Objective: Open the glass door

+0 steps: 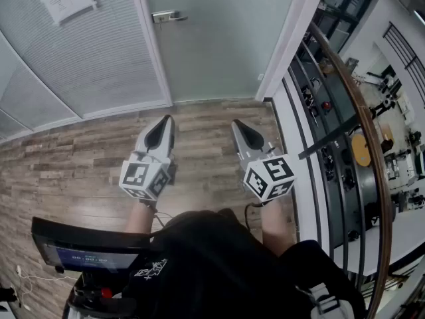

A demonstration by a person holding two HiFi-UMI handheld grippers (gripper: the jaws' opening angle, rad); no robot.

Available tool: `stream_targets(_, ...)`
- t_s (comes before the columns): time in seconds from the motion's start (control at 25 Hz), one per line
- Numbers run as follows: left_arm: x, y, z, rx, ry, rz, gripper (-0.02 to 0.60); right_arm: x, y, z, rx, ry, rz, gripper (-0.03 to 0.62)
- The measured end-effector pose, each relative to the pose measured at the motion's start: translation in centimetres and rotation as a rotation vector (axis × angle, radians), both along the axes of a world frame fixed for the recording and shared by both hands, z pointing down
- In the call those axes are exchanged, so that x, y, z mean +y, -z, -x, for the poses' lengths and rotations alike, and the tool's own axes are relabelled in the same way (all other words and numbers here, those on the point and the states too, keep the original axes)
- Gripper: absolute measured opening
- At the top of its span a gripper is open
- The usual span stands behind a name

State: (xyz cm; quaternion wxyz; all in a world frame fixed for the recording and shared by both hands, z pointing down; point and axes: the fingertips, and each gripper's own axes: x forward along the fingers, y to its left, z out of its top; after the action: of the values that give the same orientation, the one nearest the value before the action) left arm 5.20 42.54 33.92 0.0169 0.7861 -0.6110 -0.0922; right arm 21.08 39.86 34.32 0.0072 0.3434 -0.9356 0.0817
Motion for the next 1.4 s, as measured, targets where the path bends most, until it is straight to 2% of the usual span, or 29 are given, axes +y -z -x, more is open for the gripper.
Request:
stream_targets(0.84, -0.2, -0.3, -1.8, -0.021, -0.002, 0.006, 0.0, -0.3, -0.5, -1.8, -0.009, -0.004, 0.0, 0.003)
stream_targets(1.16, 0.4, -0.2, -4.3, -0.025, 0.005, 0.009, 0.0, -0.1, -0.9, -4.2, -0.01, 0.006, 0.016, 0.003)
stream_targets(1.4, 0.9, -1.0, -6.8, -0.041, 0.018, 0.025, 0.0, 0.8, -1.7, -6.0, 0.016, 0.057, 0.002, 0.002)
